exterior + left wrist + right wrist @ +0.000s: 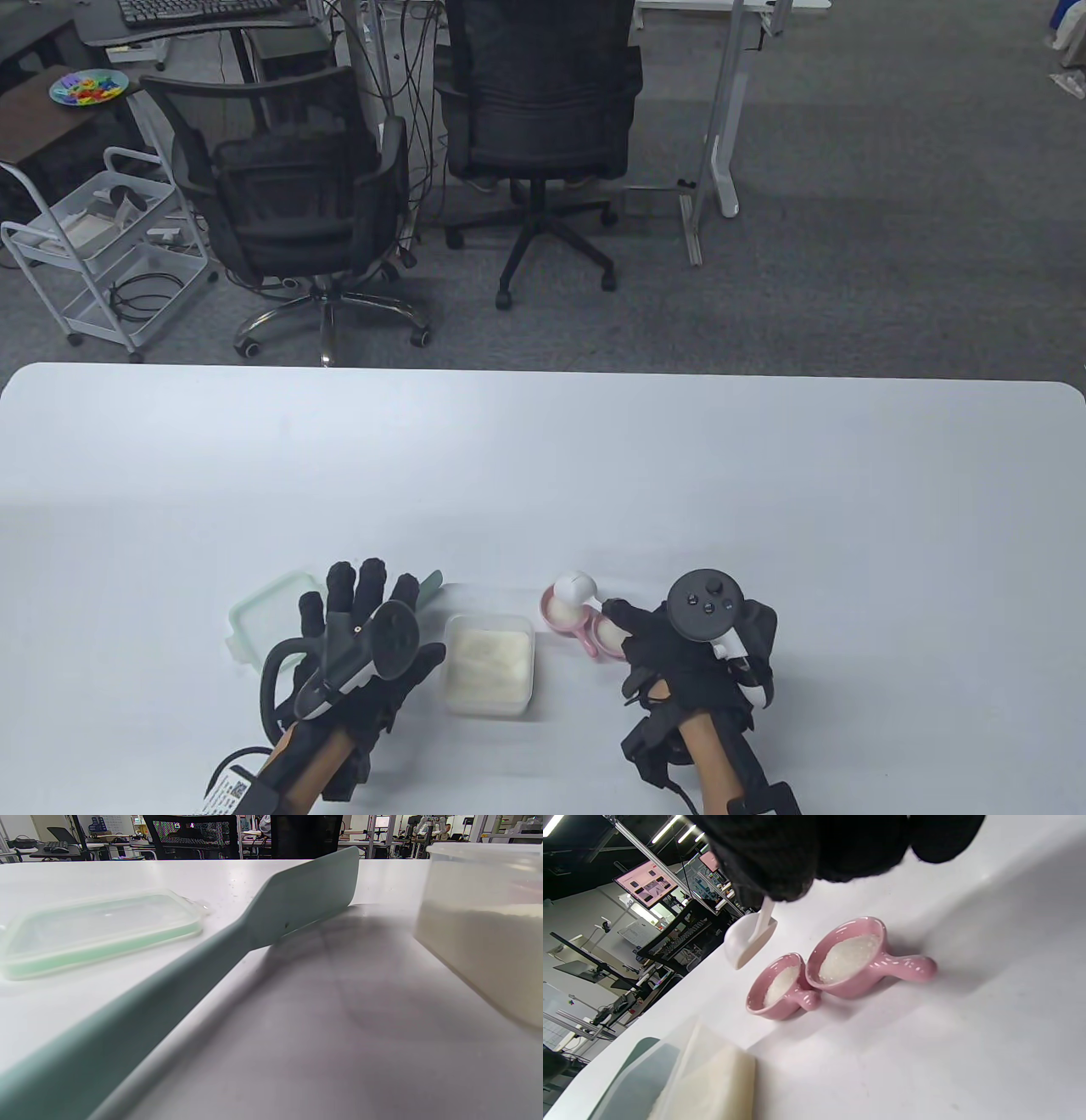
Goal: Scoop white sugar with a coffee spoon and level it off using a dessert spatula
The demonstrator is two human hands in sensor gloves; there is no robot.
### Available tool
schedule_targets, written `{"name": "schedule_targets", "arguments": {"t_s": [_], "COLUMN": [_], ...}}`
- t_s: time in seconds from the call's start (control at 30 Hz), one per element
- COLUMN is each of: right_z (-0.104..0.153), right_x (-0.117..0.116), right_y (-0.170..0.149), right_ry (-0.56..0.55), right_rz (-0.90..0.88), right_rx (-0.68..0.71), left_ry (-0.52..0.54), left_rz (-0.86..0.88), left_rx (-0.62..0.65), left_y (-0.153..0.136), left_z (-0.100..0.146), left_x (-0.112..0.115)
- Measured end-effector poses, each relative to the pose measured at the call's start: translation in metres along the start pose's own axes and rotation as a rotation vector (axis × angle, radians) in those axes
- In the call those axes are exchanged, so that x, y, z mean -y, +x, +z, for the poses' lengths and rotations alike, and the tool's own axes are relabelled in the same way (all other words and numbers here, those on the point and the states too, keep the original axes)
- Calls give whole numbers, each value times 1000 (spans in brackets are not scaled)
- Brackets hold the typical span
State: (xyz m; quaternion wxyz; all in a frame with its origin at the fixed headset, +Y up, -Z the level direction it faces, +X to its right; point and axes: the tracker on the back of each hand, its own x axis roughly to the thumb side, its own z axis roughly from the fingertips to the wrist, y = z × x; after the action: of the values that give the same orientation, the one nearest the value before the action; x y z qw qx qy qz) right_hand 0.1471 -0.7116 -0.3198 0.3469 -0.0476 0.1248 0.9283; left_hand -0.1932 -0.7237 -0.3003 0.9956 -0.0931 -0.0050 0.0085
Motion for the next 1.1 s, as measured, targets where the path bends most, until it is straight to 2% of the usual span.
{"name": "schedule_targets", "arguments": {"t_s": [0.3, 0.47, 0.57, 0.67, 0.73, 0.8, 0.97, 1.1], "right_z": [0, 1, 4, 10, 15, 20, 24, 26], "right_x": [4, 4, 3, 0, -1, -4, -24, -40], "right_y": [-6, -4, 2, 16, 23, 32, 47, 56], "right_ry": [-3, -15, -5, 7, 8, 26, 132, 94], "right_rz": [-74, -78, -127, -202, -203, -145, 164, 306], "right_rx": [-4, 16, 106, 229, 276, 325, 344, 355], "left_ry": [-1, -20, -22, -61, -80, -80, -107, -96], "left_rz": [3, 65, 132, 285, 279, 256, 235, 128], "left_rx": [4, 93, 183, 253, 257, 254, 257, 273], "left_y": [0, 4, 10, 12, 12, 12, 12, 17], "left_z": [0, -1, -2, -5, -6, -7, -11, -9], "left_x": [0, 4, 9, 17, 19, 22, 26, 28]}}
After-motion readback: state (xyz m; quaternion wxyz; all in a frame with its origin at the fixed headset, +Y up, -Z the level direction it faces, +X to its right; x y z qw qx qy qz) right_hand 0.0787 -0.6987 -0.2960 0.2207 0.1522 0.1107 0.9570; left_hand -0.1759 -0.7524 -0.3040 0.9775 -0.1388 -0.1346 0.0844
